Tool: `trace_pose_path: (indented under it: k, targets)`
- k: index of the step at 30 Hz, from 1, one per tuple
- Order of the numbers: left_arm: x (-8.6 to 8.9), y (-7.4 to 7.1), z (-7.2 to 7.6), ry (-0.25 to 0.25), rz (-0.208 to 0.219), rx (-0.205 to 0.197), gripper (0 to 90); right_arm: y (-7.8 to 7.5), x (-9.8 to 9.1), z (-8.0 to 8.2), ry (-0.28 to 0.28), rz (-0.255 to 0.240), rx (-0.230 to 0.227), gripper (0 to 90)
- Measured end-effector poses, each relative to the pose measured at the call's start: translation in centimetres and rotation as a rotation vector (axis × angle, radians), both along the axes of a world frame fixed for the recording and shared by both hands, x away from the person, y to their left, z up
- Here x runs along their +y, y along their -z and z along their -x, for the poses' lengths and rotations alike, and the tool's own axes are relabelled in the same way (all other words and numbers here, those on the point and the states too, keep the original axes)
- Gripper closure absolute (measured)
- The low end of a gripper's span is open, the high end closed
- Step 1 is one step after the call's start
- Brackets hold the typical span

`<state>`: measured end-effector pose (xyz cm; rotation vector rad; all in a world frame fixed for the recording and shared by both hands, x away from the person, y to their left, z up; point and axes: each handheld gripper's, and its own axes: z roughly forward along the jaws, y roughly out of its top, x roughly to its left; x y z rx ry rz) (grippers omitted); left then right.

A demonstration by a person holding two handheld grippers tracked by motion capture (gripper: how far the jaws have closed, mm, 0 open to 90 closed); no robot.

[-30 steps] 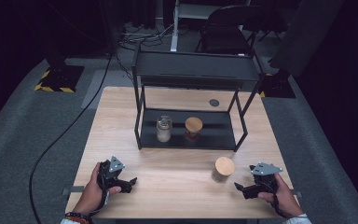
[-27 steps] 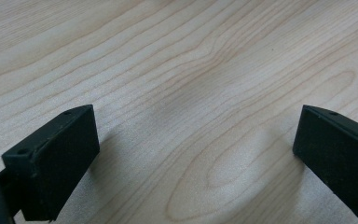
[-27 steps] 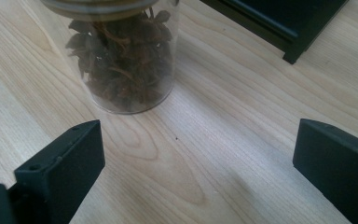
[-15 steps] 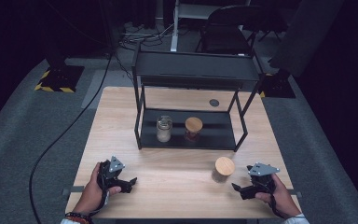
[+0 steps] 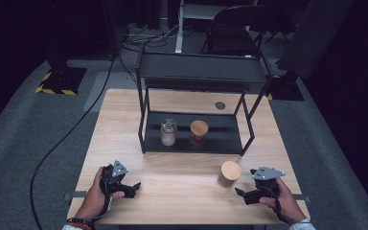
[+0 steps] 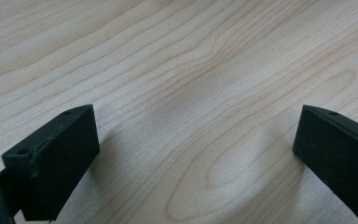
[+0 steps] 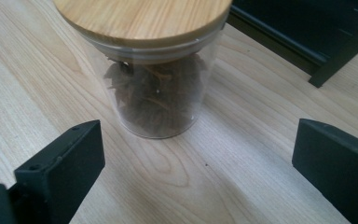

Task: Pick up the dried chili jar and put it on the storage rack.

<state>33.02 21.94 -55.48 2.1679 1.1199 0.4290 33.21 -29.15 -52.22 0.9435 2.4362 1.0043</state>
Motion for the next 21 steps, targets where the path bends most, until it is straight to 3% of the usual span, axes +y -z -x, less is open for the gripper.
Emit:
trace_pose_path:
  k: [21]
  targets:
    - [0.0,0.0,0.0,0.000,0.000,0.000,0.0,-0.4,2.3,-0.9,-0.025,0.001,0.032,2.3]
